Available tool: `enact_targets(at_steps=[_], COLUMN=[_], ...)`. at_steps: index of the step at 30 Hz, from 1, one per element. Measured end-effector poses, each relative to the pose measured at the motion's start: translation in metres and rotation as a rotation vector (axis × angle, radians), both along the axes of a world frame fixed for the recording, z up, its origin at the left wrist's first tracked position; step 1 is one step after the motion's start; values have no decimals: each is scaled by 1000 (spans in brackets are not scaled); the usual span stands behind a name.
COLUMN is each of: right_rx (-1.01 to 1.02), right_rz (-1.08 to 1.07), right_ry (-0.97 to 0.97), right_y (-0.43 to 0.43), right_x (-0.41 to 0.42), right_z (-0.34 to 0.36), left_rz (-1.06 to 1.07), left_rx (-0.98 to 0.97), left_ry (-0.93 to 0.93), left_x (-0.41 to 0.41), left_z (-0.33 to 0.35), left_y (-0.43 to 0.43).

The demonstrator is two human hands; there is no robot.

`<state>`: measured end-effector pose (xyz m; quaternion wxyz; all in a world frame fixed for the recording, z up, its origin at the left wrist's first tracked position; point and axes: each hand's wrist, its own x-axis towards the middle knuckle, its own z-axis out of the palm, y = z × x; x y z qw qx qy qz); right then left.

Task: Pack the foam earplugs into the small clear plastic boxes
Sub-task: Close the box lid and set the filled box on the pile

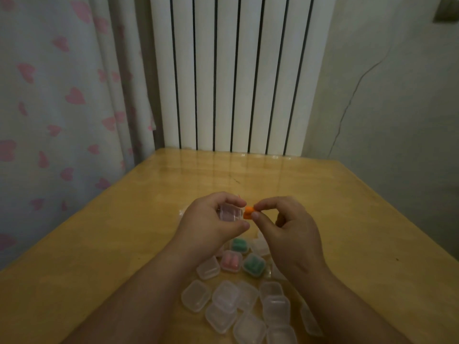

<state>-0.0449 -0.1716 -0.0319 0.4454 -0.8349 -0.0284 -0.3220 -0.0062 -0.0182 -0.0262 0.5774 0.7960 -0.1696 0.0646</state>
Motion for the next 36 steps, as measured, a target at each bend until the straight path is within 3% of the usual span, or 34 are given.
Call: enact_targets(at_steps=[8,15,21,24,29,33,36], right_rx=[61,473,694,714,620,753,592], right_rz=[-31,103,165,168,196,300,254], right_ry=[51,255,301,301,340,346,325], right_y=[3,7,2,0,0,1,3], right_x=[2,-3,1,2,0,2,1], right_z=[-1,5,5,5,6,7,3], left_rz=[-6,-61,-165,-213,-238,-152,-147], left_rx=[-50,-35,-341,-397,-182,-173,-125], left_ry=[33,23,206,242,103,49,16], left_x=[1,-1,-6,-3,2,5,5], left_z=[-1,0,9,8,-1,-2,-2], left_y=[1,1,-1,-2,0,1,1])
